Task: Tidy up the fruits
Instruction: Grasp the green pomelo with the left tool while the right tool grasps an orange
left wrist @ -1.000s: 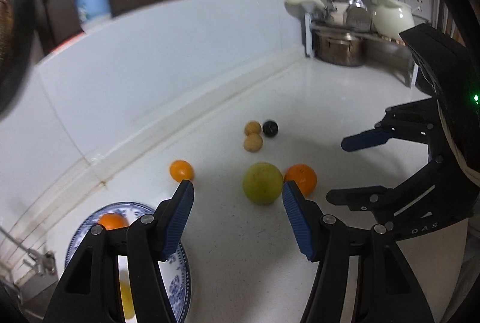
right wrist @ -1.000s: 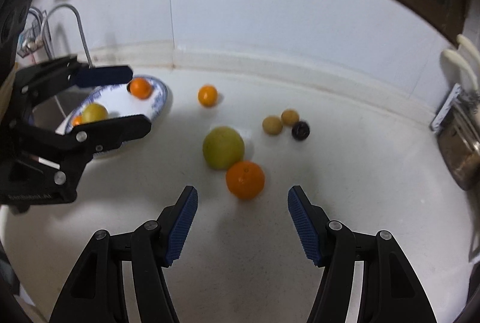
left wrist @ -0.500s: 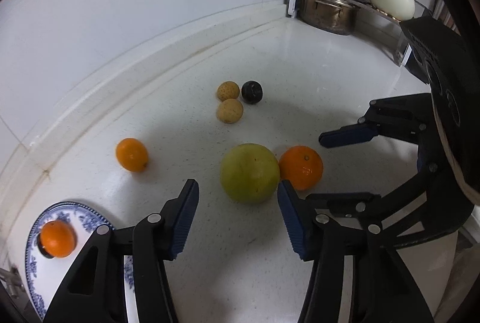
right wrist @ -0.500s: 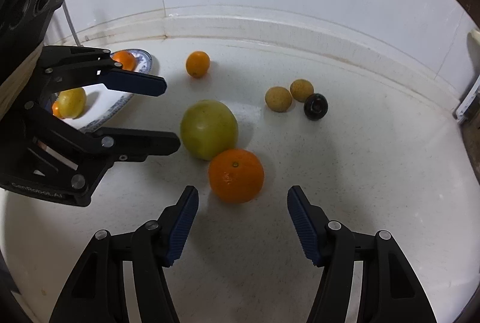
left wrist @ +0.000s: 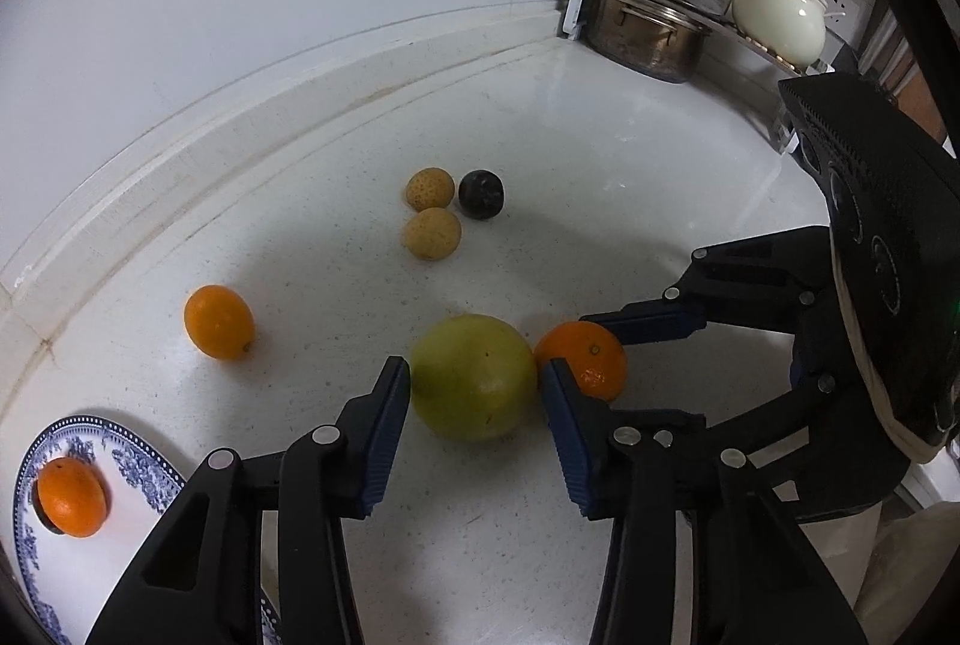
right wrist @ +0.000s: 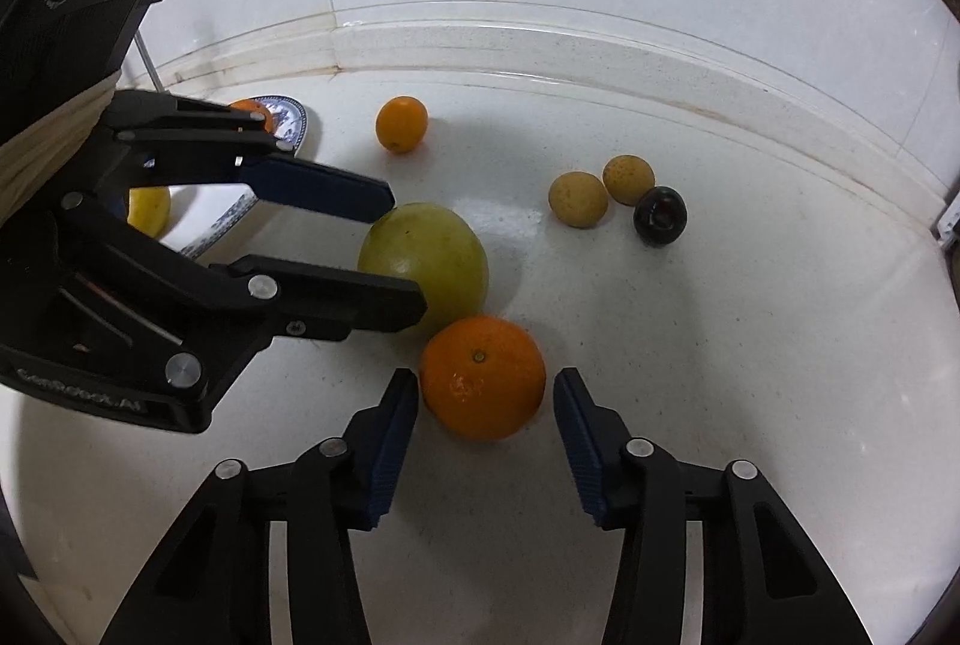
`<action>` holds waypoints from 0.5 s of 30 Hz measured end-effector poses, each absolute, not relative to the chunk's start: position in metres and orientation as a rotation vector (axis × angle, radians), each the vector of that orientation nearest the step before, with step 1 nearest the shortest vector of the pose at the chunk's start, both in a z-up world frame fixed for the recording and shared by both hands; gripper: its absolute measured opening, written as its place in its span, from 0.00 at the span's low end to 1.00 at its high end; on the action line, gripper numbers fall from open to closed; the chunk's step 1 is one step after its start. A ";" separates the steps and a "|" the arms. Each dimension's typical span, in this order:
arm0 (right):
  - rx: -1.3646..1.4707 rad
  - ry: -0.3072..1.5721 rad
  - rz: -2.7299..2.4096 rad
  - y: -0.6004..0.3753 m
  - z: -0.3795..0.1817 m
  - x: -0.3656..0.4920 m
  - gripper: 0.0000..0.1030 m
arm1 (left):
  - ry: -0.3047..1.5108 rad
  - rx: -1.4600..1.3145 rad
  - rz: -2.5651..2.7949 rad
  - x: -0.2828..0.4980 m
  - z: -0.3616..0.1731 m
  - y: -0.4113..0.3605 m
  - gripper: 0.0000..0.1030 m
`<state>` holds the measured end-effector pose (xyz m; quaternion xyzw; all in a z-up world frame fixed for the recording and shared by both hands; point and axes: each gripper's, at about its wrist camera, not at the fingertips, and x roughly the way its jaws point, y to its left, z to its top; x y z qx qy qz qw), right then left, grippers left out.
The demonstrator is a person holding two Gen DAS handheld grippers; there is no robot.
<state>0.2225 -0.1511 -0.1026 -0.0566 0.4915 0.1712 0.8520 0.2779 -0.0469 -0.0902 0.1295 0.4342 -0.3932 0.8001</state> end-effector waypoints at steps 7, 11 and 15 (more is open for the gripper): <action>-0.109 1.002 0.275 -0.168 -0.096 0.210 0.40 | 0.899 0.353 -0.811 0.274 -0.092 -0.059 0.44; -0.078 0.977 0.215 -0.179 -0.091 0.209 0.40 | 0.915 0.340 -0.792 0.277 -0.095 -0.064 0.47; -0.039 0.964 0.182 -0.183 -0.089 0.212 0.40 | 0.917 0.332 -0.776 0.279 -0.097 -0.068 0.47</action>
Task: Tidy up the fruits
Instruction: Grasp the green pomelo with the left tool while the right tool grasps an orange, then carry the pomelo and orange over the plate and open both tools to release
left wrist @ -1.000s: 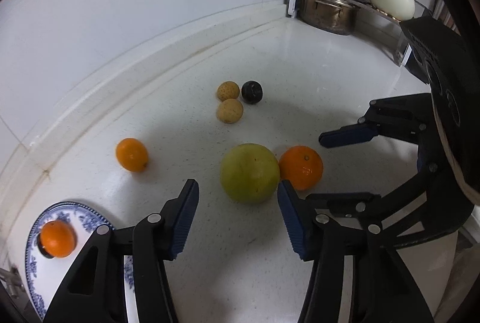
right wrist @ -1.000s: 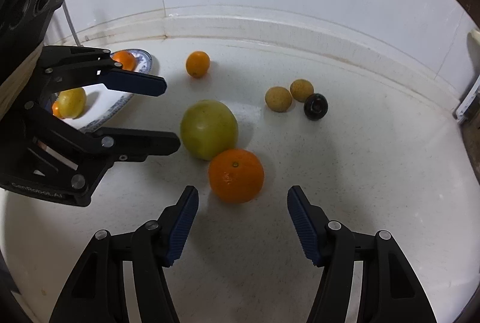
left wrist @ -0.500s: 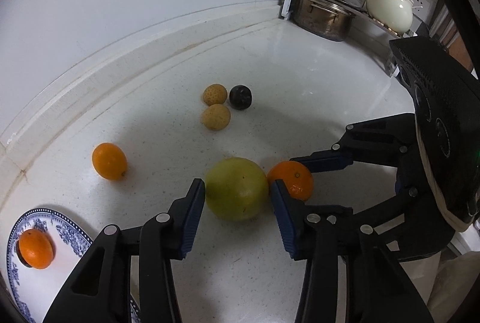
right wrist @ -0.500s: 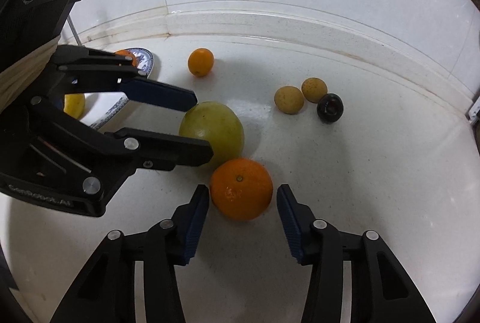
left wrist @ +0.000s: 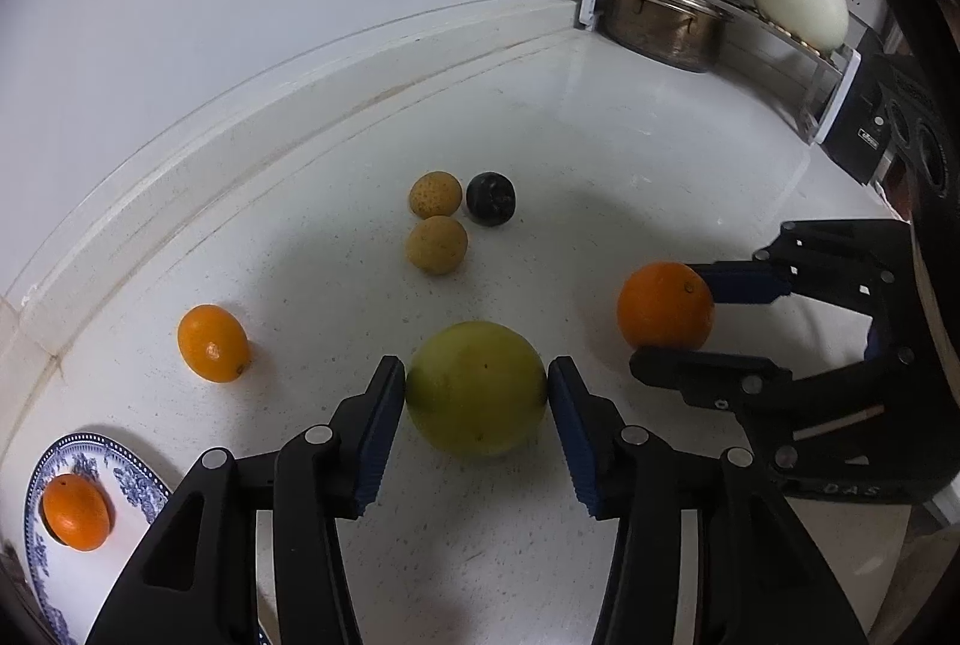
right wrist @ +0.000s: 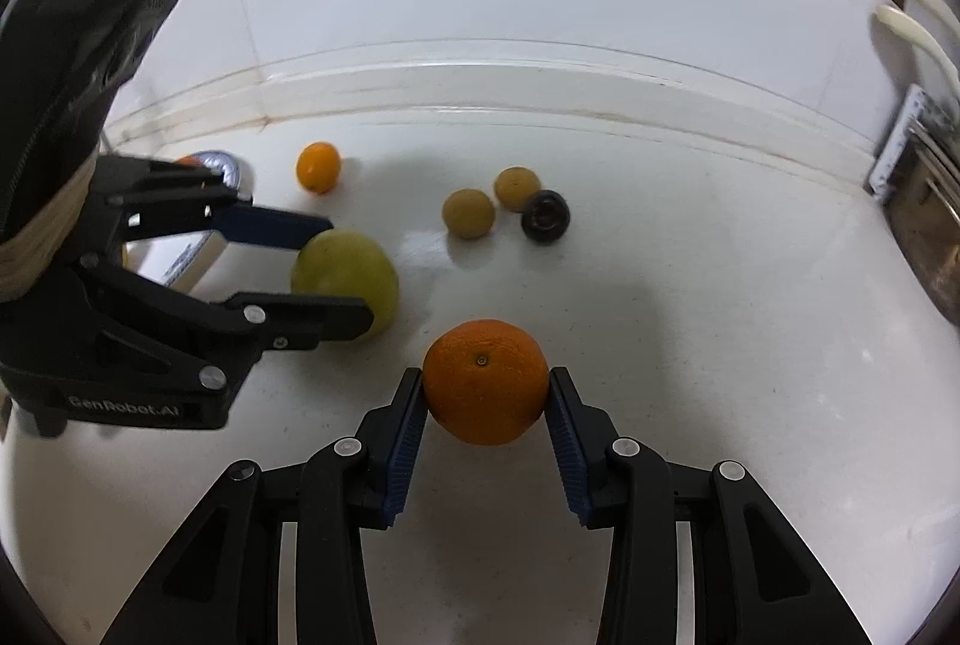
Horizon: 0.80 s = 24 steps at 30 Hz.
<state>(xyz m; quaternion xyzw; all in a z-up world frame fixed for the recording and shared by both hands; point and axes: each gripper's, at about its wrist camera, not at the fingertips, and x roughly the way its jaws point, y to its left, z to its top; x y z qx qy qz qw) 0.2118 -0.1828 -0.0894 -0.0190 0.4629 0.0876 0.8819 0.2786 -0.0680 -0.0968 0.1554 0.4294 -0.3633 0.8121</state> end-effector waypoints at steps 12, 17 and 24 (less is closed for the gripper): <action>0.010 0.934 0.138 -0.192 -0.081 0.202 0.40 | 0.880 0.245 -0.706 0.266 -0.088 -0.059 0.46; 0.026 0.917 0.149 -0.190 -0.073 0.196 0.40 | 0.845 0.232 -0.660 0.254 -0.076 -0.046 0.46; 0.025 0.875 0.174 -0.178 -0.057 0.185 0.40 | 0.780 0.215 -0.611 0.233 -0.059 -0.022 0.46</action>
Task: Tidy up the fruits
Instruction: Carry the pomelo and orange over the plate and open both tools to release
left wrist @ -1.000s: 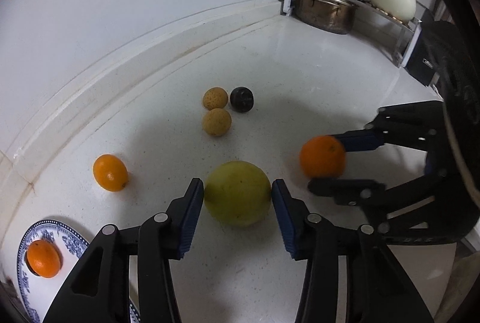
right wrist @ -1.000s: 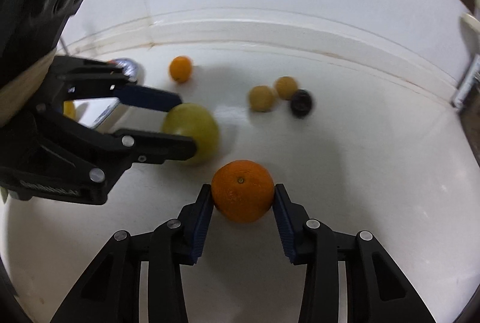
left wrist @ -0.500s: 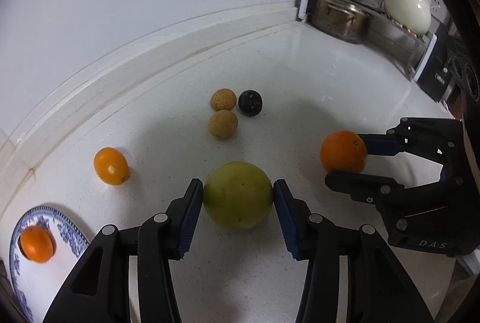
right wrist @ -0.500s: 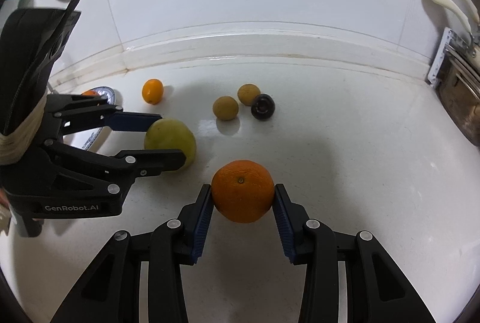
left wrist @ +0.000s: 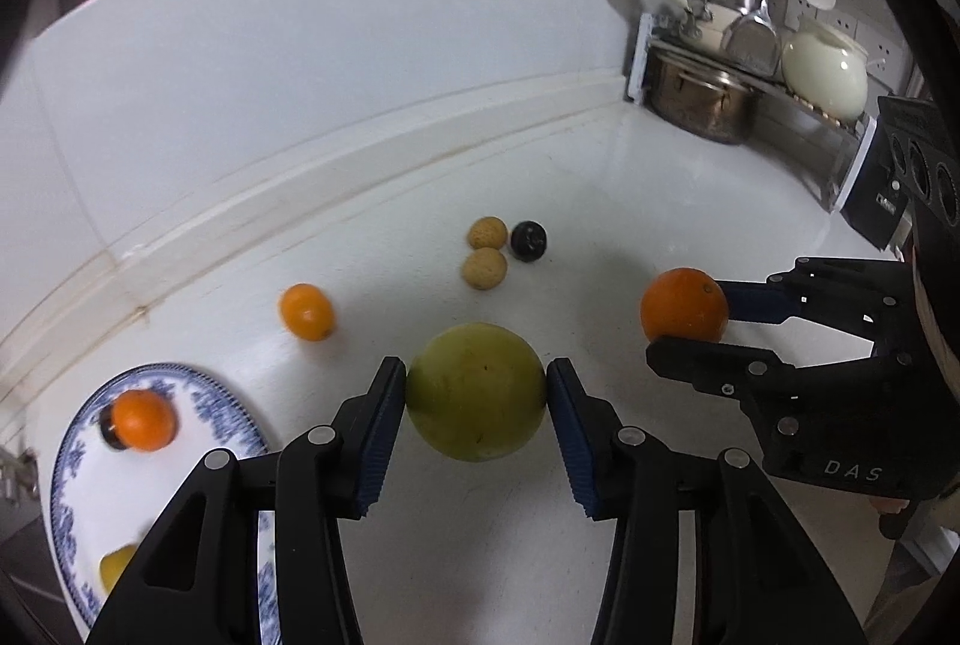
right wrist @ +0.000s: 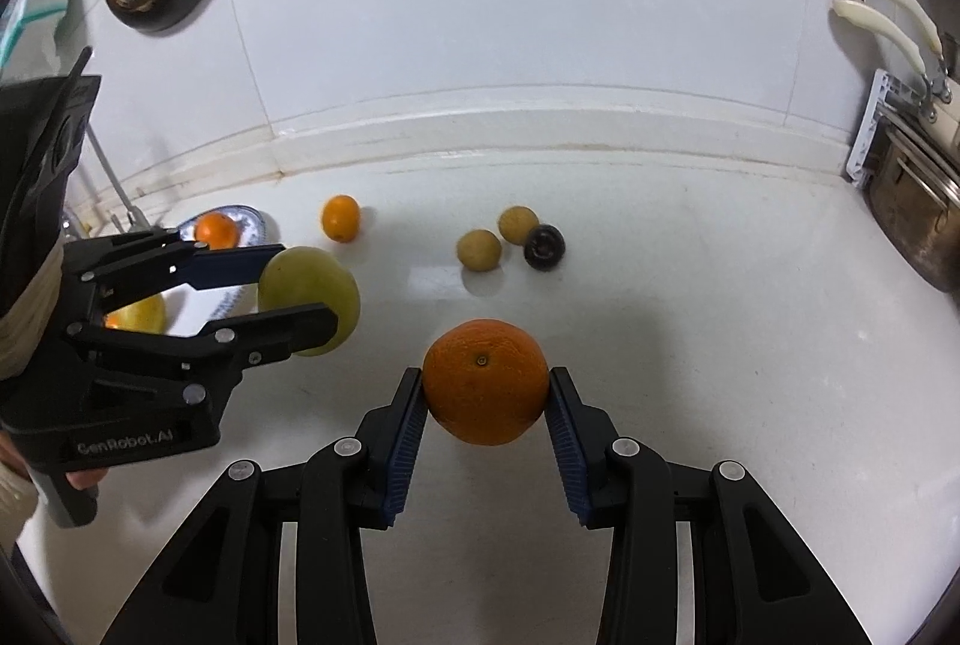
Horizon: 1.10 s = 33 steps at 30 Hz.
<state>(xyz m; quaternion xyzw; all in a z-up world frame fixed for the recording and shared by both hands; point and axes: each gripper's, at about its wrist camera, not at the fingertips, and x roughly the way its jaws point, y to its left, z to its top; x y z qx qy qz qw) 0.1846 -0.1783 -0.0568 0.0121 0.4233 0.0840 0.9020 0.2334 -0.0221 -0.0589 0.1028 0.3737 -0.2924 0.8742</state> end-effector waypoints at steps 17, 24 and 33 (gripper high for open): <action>-0.013 0.764 0.314 -0.120 -0.019 0.176 0.40 | 0.676 0.095 -0.456 0.199 -0.018 0.048 0.46; -0.005 0.740 0.379 -0.094 -0.010 0.185 0.40 | 0.650 0.079 -0.382 0.192 -0.007 0.079 0.46; 0.004 0.756 0.468 -0.054 -0.011 0.204 0.40 | 0.644 0.061 -0.282 0.189 -0.002 0.122 0.46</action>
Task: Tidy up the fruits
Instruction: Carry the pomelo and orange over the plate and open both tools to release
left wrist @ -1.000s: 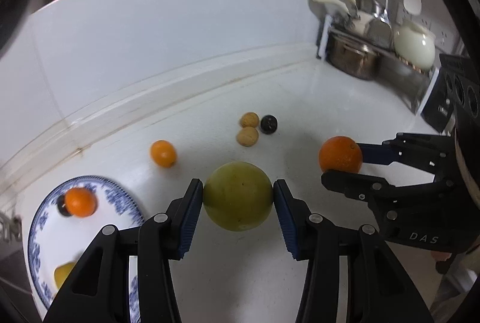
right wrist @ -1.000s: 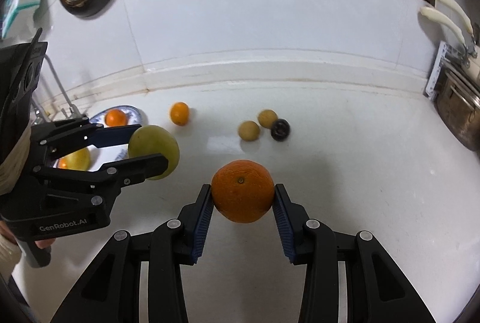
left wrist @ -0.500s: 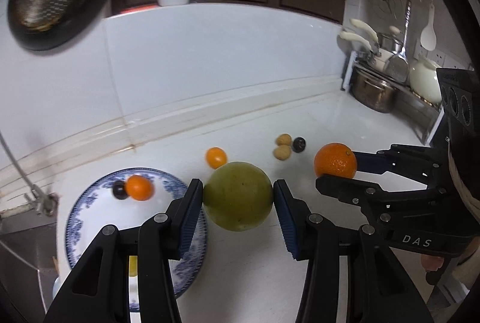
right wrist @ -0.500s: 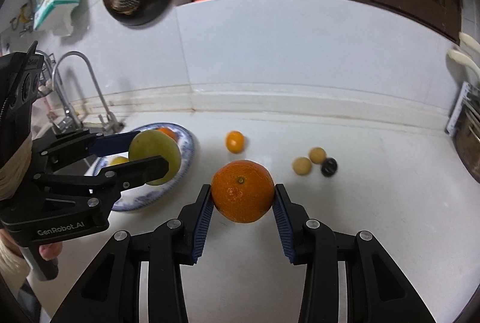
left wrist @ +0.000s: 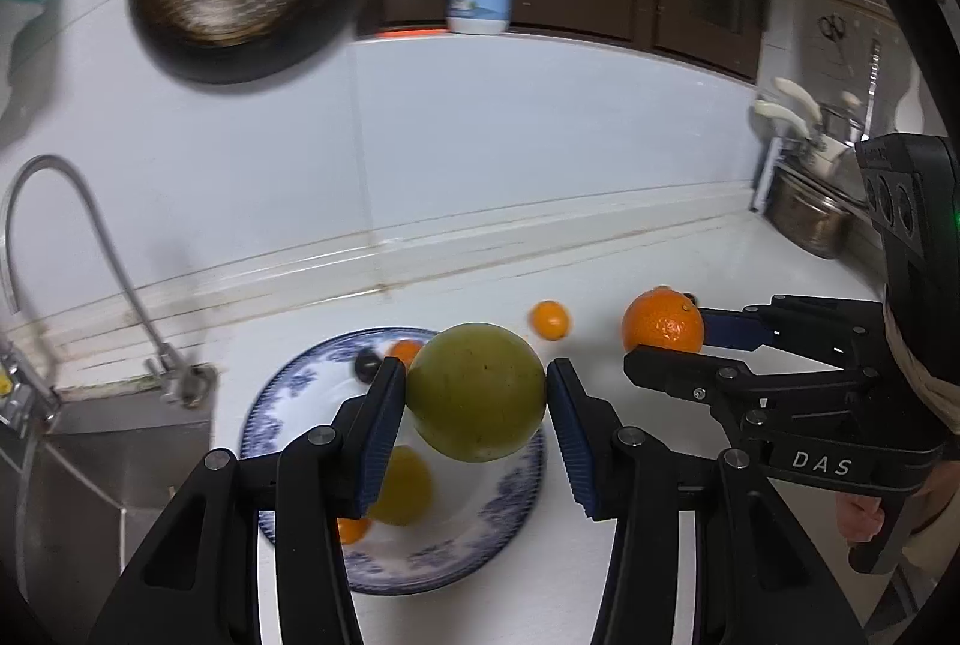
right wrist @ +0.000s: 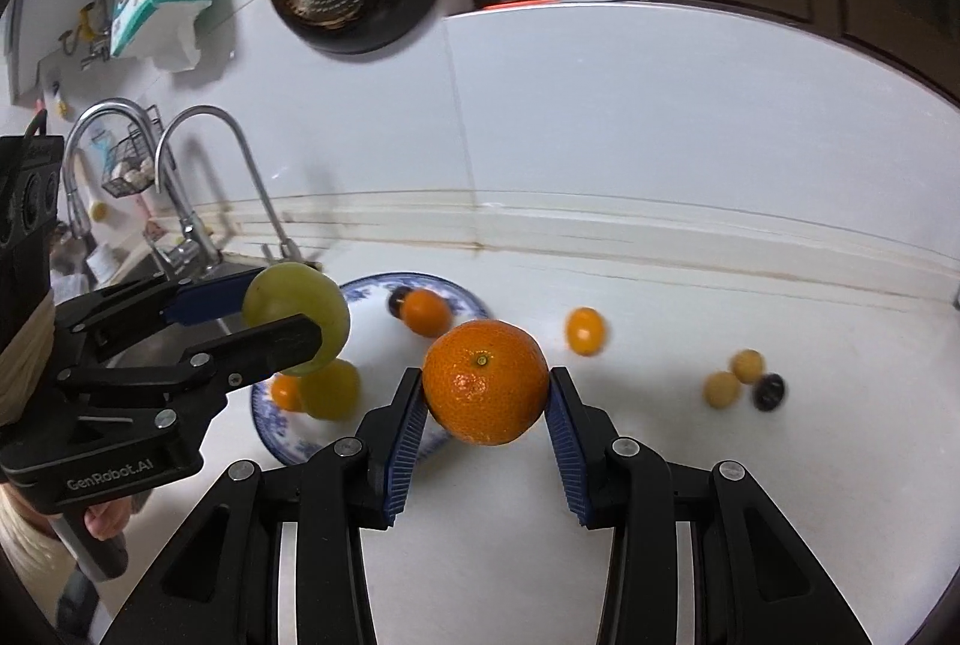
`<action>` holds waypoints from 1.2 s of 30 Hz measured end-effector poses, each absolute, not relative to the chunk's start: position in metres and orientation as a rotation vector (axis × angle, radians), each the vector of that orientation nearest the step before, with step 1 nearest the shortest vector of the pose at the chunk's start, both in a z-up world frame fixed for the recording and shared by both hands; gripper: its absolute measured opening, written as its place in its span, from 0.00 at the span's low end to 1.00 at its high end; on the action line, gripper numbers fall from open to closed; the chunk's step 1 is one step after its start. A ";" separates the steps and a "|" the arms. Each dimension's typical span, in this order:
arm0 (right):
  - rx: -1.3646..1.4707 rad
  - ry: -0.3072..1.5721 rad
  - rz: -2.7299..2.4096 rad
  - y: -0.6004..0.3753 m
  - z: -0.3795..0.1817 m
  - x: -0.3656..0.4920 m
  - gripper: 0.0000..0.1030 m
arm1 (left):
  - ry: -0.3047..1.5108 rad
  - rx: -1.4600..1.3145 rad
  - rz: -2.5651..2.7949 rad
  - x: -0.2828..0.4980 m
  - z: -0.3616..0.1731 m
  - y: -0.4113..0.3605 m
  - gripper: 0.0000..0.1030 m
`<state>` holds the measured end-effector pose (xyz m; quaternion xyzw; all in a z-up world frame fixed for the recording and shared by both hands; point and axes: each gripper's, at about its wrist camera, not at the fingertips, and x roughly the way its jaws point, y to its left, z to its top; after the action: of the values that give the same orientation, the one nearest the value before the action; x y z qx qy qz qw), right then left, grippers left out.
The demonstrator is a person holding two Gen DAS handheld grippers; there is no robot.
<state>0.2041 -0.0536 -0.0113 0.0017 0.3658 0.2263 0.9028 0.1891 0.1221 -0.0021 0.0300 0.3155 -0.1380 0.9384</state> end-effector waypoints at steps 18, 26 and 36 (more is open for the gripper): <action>-0.059 0.897 0.596 0.024 -0.045 0.262 0.40 | 0.793 0.005 -0.150 0.237 -0.037 0.190 0.46; -0.082 0.991 0.582 0.041 -0.072 0.288 0.40 | 0.925 -0.038 -0.141 0.280 -0.070 0.202 0.46; -0.070 1.083 0.549 0.044 -0.101 0.307 0.40 | 1.021 -0.035 -0.116 0.304 -0.098 0.203 0.46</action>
<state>0.3067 0.0437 -0.1014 -0.0329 0.5089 0.2579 0.8206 0.3044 0.2026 -0.0982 -0.0170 0.4882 -0.0556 0.8708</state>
